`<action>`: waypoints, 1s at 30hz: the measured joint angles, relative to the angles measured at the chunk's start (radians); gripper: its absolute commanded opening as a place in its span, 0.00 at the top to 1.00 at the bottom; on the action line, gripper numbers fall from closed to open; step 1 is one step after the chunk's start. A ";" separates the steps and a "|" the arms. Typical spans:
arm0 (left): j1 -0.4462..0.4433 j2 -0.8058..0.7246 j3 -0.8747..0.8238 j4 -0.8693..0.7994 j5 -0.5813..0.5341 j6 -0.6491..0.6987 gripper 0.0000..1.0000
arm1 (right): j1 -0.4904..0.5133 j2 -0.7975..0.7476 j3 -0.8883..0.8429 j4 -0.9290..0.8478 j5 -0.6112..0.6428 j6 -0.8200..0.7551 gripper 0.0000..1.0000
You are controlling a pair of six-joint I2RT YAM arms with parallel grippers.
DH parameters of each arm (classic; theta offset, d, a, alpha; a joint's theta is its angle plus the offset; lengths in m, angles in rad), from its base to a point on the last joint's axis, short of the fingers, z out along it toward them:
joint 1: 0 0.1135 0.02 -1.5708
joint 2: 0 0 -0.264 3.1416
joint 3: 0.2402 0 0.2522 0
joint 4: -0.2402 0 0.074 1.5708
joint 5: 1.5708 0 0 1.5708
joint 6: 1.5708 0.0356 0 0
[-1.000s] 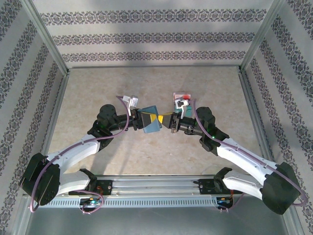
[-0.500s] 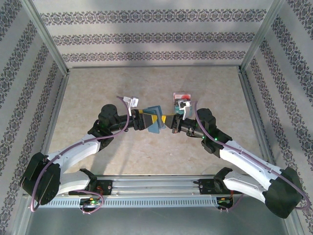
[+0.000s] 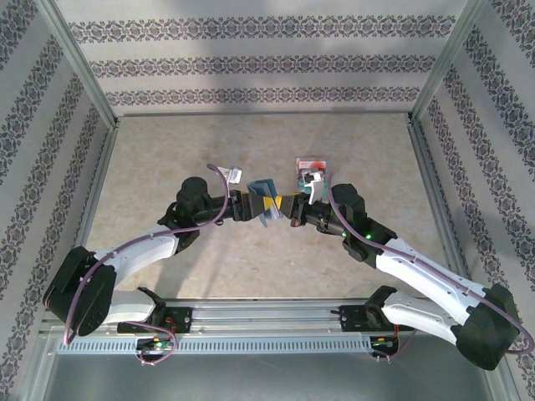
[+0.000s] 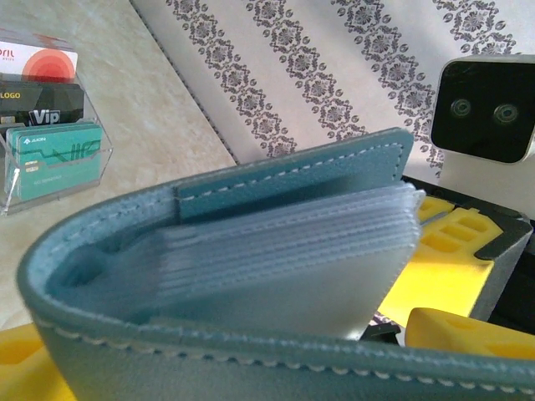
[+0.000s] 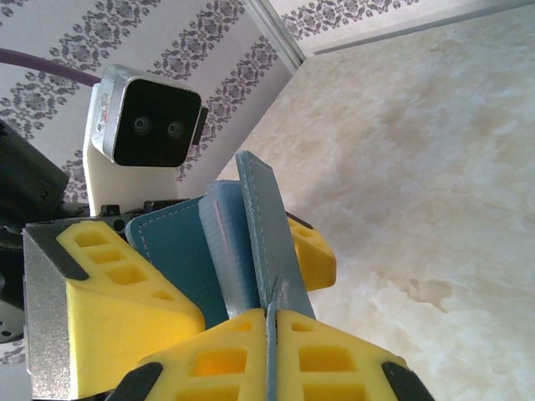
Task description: Take the credit cards out of the card holder
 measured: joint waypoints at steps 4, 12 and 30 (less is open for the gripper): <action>0.000 0.003 0.000 0.002 0.000 -0.006 0.20 | 0.001 0.000 0.001 -0.013 0.031 -0.008 1.00; 0.000 0.003 0.000 0.003 0.000 -0.008 0.15 | 0.012 0.000 0.001 -0.017 0.053 -0.011 1.00; 0.000 0.021 0.015 0.029 0.003 -0.020 0.17 | 0.064 0.000 0.048 -0.076 0.117 -0.057 1.00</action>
